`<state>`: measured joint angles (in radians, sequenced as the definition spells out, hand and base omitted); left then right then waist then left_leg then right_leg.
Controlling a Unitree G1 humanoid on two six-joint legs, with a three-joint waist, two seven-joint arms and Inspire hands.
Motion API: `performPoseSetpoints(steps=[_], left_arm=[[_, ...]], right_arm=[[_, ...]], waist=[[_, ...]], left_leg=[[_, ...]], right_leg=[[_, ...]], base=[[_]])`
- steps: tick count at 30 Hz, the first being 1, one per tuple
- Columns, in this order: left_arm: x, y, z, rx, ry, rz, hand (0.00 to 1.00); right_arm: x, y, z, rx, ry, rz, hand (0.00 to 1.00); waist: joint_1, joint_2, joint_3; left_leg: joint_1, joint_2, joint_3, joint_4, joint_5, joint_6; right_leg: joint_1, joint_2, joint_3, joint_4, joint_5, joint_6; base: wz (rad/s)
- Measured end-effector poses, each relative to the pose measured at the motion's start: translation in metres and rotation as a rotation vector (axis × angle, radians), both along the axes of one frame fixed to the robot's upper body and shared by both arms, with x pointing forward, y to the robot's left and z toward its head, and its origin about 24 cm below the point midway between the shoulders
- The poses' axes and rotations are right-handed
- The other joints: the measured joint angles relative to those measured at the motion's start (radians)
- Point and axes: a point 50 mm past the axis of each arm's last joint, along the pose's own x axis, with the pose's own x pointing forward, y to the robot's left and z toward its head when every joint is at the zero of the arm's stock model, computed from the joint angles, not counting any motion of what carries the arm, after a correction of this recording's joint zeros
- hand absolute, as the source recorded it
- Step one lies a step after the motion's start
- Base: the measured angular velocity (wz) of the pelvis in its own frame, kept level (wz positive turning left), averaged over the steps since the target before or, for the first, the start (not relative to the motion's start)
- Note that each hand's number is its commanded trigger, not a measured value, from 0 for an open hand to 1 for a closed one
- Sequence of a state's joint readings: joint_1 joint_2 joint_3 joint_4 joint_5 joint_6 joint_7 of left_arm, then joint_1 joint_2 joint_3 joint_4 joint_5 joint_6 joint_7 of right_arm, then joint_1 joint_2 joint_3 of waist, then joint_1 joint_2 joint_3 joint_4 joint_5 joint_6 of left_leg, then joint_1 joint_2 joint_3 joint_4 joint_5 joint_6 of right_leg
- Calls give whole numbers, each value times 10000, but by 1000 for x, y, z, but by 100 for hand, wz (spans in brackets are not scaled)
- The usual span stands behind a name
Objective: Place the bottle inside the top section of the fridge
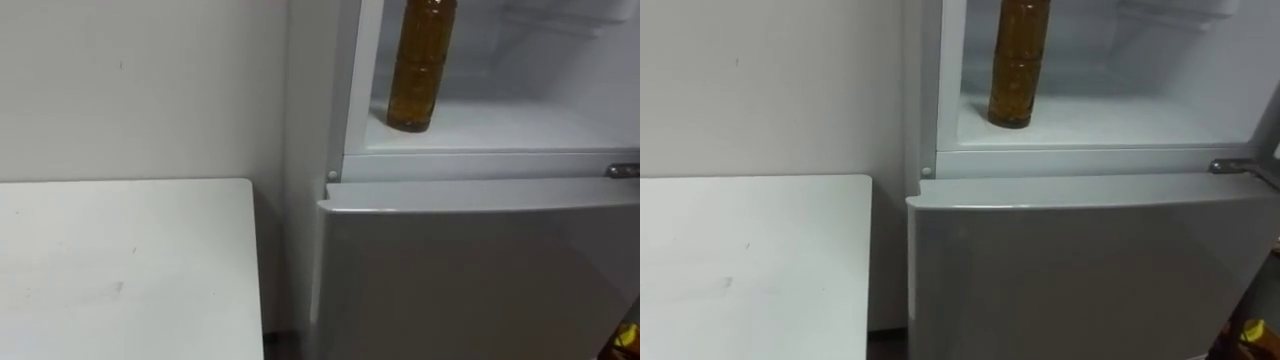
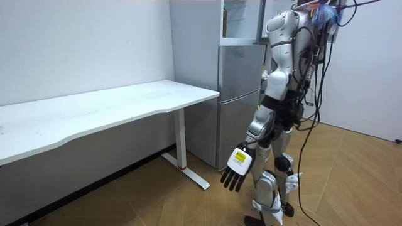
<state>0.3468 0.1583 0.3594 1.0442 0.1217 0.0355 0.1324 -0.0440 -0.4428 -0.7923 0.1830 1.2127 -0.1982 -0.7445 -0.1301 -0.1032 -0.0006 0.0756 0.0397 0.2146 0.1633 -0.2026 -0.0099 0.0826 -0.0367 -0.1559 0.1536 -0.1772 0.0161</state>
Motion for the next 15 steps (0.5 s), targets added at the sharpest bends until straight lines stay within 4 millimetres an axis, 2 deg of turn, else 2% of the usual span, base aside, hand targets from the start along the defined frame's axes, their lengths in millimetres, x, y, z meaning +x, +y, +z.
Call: performPoseSetpoints(steps=[6, 15], left_arm=[[-2, -4, -1, -110, 90, -35, 0], [-9, -10, -3, -252, 256, 113, 0]], right_arm=[[5, 1, 8, -525, 443, -63, 0], [6, 6, 16, -1564, 1930, -579, 0]], waist=[[3, 58, -35], [19, 146, -15]], left_leg=[[-141, 2, 46, 6, 12, -6], [-131, -24, 25, 64, 30, 9]], right_leg=[[-296, -6, 82, 222, 0, 0], [-303, -48, 55, 329, -32, -14]], base=[[-4], [0]])
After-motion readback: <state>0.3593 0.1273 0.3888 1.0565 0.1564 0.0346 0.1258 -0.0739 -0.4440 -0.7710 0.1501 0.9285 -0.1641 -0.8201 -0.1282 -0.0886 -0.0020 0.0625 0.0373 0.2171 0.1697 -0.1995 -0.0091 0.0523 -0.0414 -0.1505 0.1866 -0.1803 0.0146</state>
